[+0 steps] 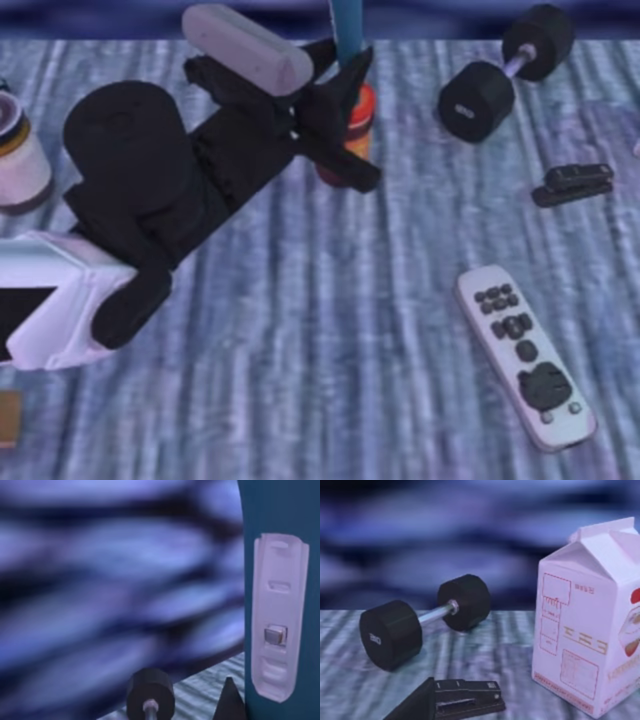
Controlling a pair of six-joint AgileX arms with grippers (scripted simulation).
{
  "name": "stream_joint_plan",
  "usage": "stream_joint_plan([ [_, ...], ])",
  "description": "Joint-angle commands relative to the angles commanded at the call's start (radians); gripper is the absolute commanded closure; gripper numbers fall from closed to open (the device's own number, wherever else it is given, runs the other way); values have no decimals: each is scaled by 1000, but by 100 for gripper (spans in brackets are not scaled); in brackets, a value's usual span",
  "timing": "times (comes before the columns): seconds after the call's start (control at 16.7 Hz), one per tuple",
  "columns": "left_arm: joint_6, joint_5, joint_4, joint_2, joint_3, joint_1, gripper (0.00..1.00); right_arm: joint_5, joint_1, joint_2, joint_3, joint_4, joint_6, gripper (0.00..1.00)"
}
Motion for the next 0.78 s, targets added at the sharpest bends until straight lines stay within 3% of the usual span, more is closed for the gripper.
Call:
stream_joint_plan([
  [0.24, 0, 0, 0, 0, 0, 0, 100, -1, 1, 2, 1, 1, 0, 0],
  [0.36, 0, 0, 0, 0, 0, 0, 100, -18, 18, 35, 30, 18, -2, 0],
  [0.54, 0, 0, 0, 0, 0, 0, 100, -73, 75, 164, 126, 76, -10, 0],
  [0.78, 0, 0, 0, 0, 0, 0, 100, -179, 185, 467, 303, 180, -26, 0],
])
